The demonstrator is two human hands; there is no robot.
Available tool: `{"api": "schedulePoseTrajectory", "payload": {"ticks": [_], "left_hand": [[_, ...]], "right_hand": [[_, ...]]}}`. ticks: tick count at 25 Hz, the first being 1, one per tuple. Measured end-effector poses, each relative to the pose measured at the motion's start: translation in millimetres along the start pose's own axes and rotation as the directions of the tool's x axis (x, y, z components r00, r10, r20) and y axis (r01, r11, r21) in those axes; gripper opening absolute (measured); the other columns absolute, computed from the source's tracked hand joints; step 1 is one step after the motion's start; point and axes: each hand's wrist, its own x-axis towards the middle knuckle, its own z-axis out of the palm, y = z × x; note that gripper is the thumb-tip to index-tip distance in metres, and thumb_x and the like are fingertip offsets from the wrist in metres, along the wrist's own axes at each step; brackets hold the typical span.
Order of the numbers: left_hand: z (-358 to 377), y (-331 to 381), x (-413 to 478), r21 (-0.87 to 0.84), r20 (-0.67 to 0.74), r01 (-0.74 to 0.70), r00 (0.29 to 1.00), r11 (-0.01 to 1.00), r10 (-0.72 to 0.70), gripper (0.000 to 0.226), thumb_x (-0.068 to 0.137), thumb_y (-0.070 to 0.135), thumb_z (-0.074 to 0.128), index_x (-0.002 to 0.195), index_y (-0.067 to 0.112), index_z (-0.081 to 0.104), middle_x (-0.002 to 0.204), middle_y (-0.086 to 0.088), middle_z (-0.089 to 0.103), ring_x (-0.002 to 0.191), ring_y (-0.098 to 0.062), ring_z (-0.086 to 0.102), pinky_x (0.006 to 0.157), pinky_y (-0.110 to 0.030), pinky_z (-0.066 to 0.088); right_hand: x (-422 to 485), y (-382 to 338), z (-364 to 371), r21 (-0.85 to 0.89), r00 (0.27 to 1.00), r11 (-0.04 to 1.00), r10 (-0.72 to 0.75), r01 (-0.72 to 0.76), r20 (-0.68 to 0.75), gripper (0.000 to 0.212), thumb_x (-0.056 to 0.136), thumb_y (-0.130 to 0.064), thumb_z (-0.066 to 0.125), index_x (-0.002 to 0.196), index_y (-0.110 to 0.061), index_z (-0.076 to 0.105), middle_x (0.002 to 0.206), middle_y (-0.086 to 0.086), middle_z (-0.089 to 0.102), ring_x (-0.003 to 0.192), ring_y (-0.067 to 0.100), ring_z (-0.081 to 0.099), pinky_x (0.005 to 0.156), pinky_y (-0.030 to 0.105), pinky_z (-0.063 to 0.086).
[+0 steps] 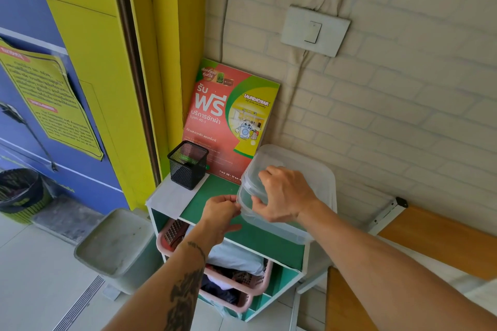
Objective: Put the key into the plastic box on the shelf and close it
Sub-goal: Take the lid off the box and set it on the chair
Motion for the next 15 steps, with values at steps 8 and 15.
{"api": "schedulePoseTrajectory", "payload": {"ticks": [8,15], "left_hand": [[1.9,3.0,-7.2,0.222,-0.107,-0.243,0.956,0.944,0.272,0.024,0.085,0.005,0.051,0.101,0.016,0.064,0.085,-0.010,0.070,0.067,-0.021,0.058,0.062,-0.033,0.050],[26.6,41.5,-7.1,0.616,-0.001,-0.479,0.793,0.625,0.609,0.035,0.095,0.022,0.045,0.127,0.018,0.056,0.125,-0.002,0.056,0.107,-0.021,0.058,0.095,-0.037,0.047]], "right_hand": [[-19.2,-9.7,24.3,0.036,0.995,0.996,0.078,-0.081,0.064,0.054,0.082,-0.050,0.055,0.121,-0.012,0.051,0.121,0.007,0.054,0.111,0.028,0.051,0.086,0.043,0.051],[-42.6,42.1,24.6,0.318,0.907,0.873,0.413,-0.369,-0.082,0.067,0.086,-0.051,0.052,0.142,-0.016,0.042,0.145,0.007,0.042,0.131,0.028,0.040,0.104,0.044,0.041]]}}
